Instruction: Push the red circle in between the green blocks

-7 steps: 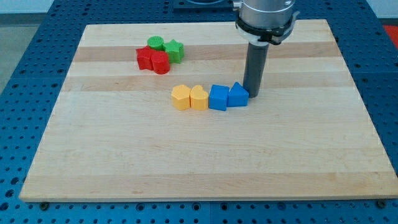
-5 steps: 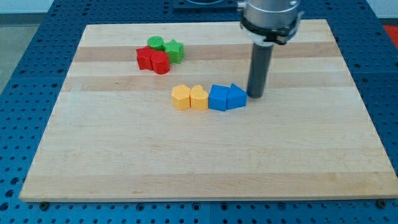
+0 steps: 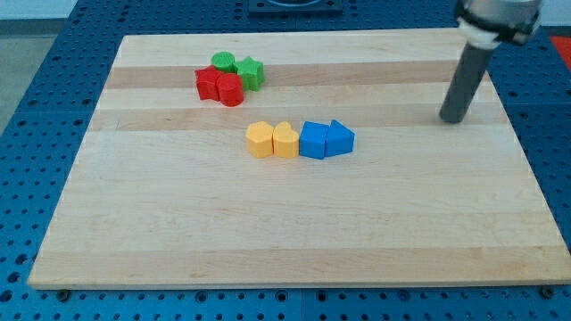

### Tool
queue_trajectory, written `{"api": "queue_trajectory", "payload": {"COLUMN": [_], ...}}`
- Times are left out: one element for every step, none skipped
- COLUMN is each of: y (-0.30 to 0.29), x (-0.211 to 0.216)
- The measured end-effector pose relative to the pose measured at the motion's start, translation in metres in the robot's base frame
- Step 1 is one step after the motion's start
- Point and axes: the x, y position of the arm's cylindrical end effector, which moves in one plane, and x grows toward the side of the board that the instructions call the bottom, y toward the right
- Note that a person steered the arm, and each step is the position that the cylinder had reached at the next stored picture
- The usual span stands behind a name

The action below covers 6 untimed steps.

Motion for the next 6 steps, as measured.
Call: {"api": "queue_trajectory", "payload": {"y": [-0.023,-0.094,-0.166,-0.225,-0.273,-0.317], "x": [-0.035,-0.031,-0.022,-0.021,-0.021,-0.021]}}
